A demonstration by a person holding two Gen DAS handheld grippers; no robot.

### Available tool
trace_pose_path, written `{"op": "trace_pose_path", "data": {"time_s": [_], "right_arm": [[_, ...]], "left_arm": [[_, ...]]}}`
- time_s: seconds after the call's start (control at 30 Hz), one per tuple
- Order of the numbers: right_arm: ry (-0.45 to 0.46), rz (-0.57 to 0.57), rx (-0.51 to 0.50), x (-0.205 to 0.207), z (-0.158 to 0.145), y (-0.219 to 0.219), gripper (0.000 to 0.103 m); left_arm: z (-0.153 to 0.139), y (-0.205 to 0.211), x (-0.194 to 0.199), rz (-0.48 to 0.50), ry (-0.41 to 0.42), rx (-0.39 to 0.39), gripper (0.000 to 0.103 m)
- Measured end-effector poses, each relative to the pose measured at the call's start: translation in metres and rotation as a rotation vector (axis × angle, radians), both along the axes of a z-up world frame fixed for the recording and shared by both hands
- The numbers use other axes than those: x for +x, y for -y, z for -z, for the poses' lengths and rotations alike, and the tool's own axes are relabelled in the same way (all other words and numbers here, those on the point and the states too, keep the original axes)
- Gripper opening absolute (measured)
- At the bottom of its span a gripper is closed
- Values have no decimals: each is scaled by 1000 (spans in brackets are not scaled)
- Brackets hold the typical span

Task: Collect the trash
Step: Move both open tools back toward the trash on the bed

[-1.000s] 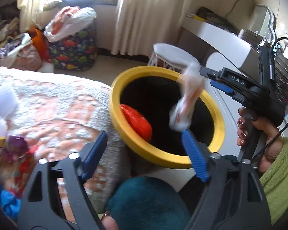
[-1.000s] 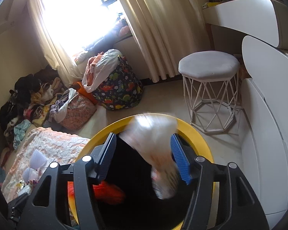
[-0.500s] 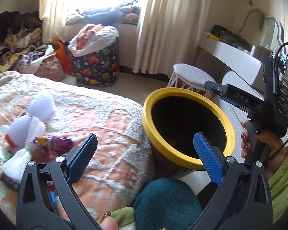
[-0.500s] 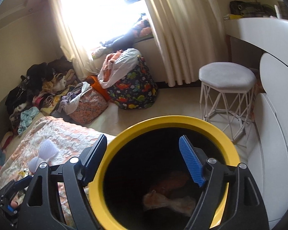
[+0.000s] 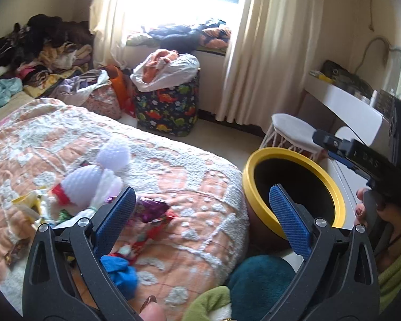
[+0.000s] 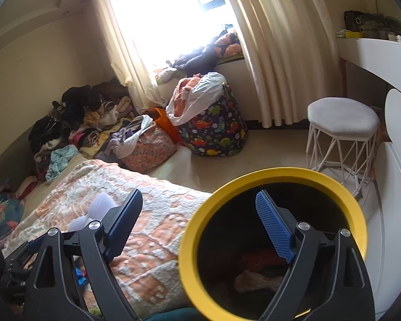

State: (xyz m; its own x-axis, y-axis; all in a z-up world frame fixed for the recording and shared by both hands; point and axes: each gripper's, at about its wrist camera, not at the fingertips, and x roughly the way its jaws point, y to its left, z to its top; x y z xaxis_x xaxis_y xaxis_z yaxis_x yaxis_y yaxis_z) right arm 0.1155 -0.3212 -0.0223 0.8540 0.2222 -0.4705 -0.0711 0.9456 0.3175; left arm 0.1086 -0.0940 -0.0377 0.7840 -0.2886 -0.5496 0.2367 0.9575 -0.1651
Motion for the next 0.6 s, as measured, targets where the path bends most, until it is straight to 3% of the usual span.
{"op": "trace_pose_path", "data": {"time_s": [0.6], "right_arm": [[8, -162, -21, -15, -10, -65, 86]], "left_arm": [[-4, -57, -3, -136, 16, -32, 92]]}}
